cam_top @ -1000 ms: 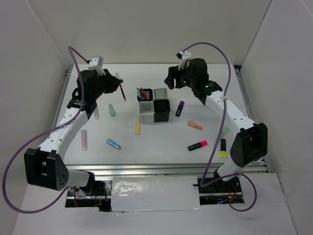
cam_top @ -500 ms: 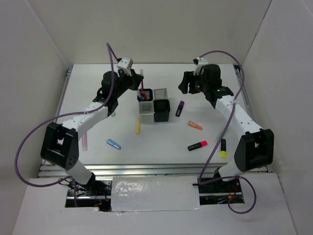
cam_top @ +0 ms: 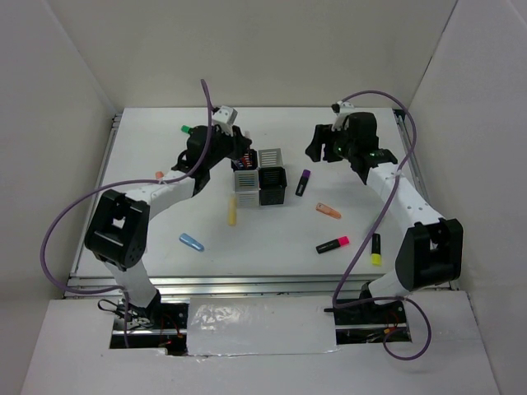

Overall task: Sort the stationery into containers
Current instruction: Place the pen in the storage box, then pick up the pen from the center of the board.

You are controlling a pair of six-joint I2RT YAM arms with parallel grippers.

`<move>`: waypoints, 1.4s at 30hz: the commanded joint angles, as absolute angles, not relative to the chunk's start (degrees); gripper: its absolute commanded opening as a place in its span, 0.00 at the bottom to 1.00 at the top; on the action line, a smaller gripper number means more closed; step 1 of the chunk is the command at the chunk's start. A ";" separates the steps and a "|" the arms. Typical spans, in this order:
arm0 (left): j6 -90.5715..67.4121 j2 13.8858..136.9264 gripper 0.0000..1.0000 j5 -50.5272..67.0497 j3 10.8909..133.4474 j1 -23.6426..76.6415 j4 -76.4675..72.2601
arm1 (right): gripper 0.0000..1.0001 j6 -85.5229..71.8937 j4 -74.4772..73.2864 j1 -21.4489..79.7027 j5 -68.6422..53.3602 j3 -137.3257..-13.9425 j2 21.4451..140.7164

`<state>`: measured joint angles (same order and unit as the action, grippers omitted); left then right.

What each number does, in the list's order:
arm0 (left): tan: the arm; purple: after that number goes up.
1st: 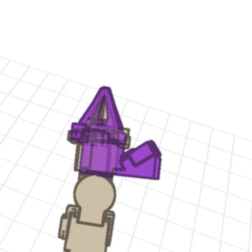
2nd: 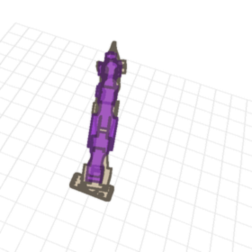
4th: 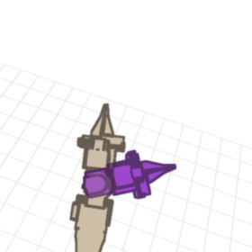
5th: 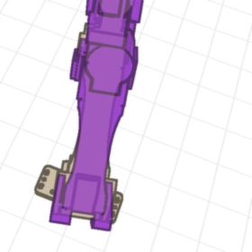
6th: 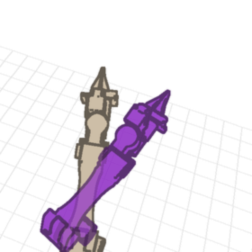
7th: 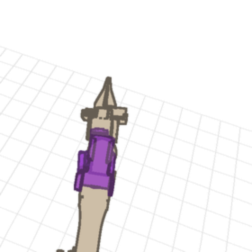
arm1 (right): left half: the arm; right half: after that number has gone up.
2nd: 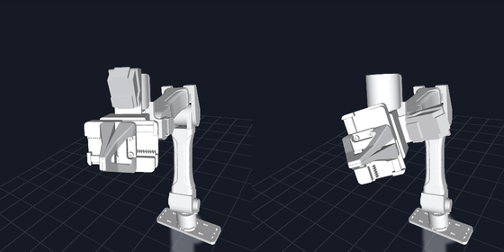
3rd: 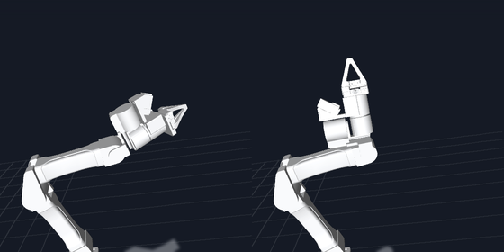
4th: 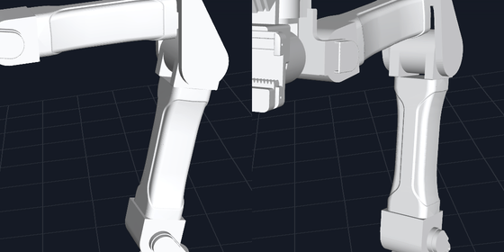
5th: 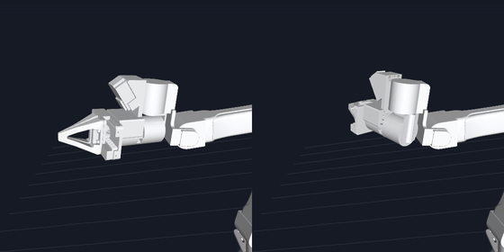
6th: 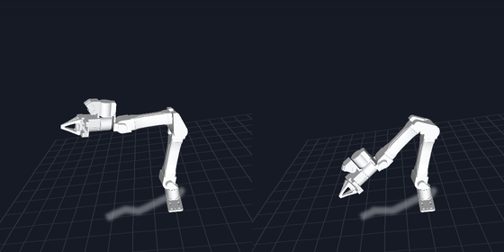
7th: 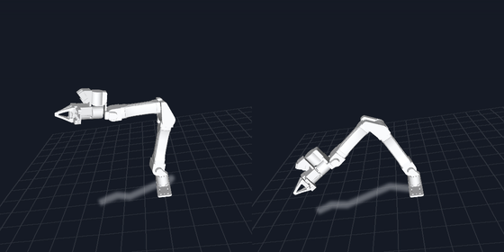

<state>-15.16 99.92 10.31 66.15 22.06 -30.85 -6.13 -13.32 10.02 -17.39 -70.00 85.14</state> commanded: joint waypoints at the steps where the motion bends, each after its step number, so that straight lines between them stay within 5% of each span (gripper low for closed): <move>1: -15.03 99.14 0.39 9.58 67.50 22.59 -34.20 | 0.72 -6.06 -14.58 9.58 -17.23 -70.49 82.61; 2: -14.59 98.97 0.52 9.23 67.67 22.50 -33.41 | 0.72 -6.50 -14.94 9.58 -16.97 -70.66 82.79; 6: -13.62 96.60 0.73 7.57 67.59 22.24 -30.59 | 0.72 -8.17 -15.73 9.58 -15.30 -69.96 82.88; 10: -13.53 93.35 0.82 7.73 68.55 20.92 -26.29 | 0.72 -10.63 -15.91 9.76 -12.75 -68.38 82.79; 18: -10.56 90.79 0.75 13.27 86.64 12.22 2.33 | 0.72 -12.48 -16.87 11.95 -8.00 -68.82 85.95; 24: -7.74 85.79 0.68 10.29 84.74 7.65 10.55 | 0.72 -15.20 -17.93 15.64 -4.83 -72.24 92.18; 31: -10.19 79.64 0.90 8.26 78.76 3.79 14.67 | 0.73 -18.80 -19.60 17.67 -1.59 -76.55 100.54; 42: -11.08 78.84 0.91 6.85 74.97 1.58 15.20 | 0.69 -20.83 -20.66 18.63 4.21 -82.44 112.41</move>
